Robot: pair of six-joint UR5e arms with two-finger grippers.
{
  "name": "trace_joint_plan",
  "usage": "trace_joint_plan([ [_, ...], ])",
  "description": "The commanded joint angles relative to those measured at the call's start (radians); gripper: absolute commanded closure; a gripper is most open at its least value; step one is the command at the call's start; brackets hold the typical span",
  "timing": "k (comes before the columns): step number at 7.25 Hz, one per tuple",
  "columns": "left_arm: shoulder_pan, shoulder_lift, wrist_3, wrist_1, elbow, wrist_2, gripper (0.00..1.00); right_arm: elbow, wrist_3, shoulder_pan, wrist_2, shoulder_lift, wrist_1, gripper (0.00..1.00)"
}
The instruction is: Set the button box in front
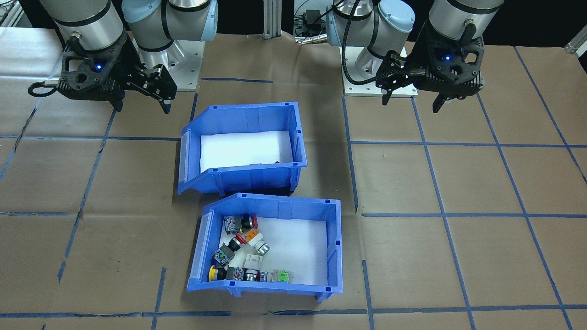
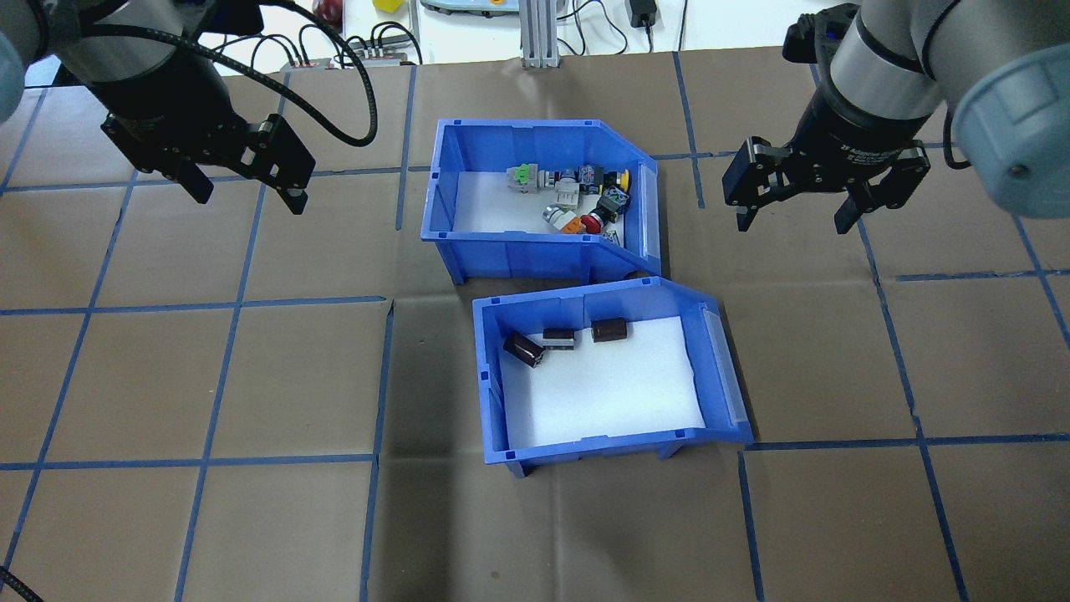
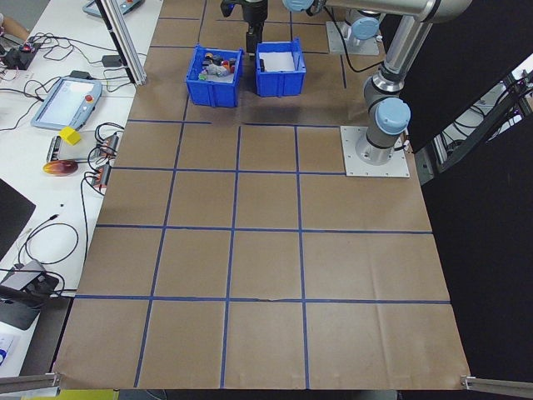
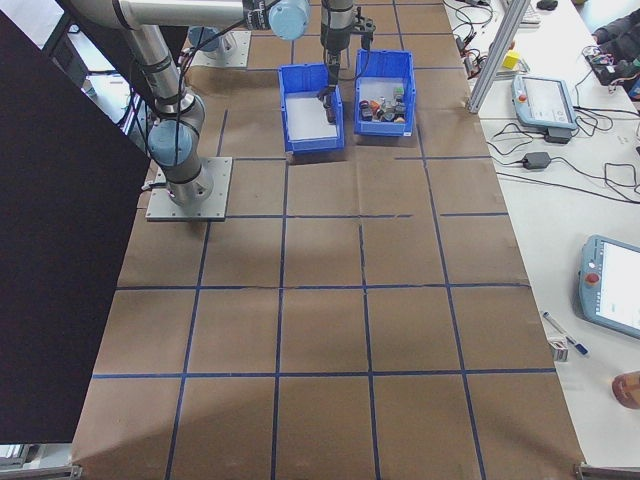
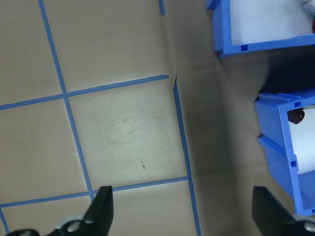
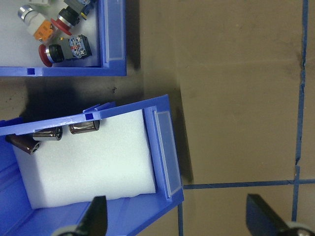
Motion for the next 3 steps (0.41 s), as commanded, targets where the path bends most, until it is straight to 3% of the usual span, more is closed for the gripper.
trace_joint_plan([
  [1,-0.001,0.004,0.004,-0.005,-0.001,0.0,0.01,0.005,0.002,0.0,-0.003,0.001,-0.006,0.0],
  [3,-0.001,-0.009,0.004,0.0,-0.003,-0.001,0.01,0.003,0.0,0.0,-0.002,0.001,-0.005,0.0],
])
